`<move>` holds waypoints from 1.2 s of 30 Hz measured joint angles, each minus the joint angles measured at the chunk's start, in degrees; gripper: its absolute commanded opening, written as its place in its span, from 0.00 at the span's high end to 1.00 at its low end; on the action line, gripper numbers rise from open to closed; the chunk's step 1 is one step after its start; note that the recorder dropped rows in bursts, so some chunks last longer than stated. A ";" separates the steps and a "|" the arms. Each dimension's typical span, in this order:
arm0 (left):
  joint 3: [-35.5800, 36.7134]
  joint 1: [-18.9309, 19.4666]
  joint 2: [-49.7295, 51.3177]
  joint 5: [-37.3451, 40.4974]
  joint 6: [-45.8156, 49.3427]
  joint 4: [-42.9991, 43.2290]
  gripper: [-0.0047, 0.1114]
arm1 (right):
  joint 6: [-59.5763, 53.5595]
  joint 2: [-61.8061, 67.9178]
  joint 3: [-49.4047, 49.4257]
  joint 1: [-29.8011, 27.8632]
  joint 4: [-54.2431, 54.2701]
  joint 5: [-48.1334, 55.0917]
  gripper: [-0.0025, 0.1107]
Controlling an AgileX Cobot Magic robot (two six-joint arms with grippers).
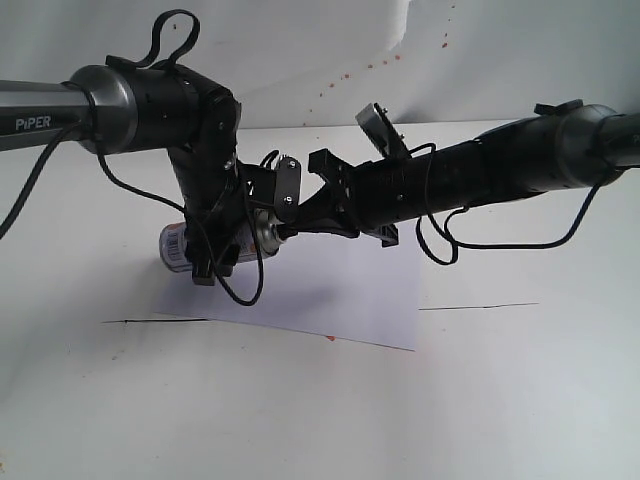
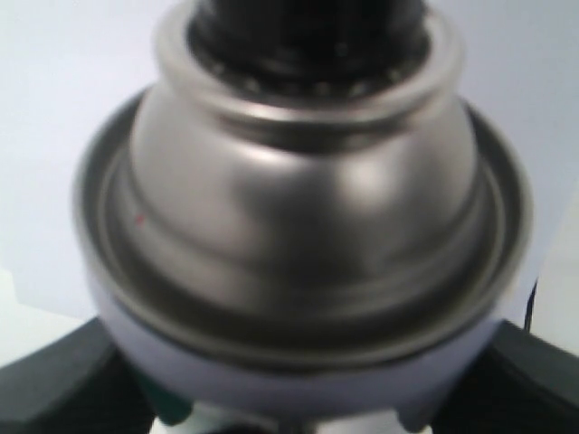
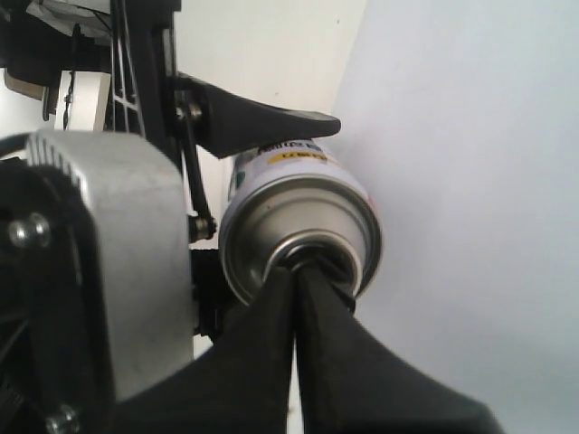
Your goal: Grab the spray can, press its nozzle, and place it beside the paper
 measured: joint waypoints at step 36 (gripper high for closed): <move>0.00 -0.12 0.00 -0.64 -0.88 0.01 0.96 | 0.00 0.00 0.00 -1.61 -0.28 -0.19 0.98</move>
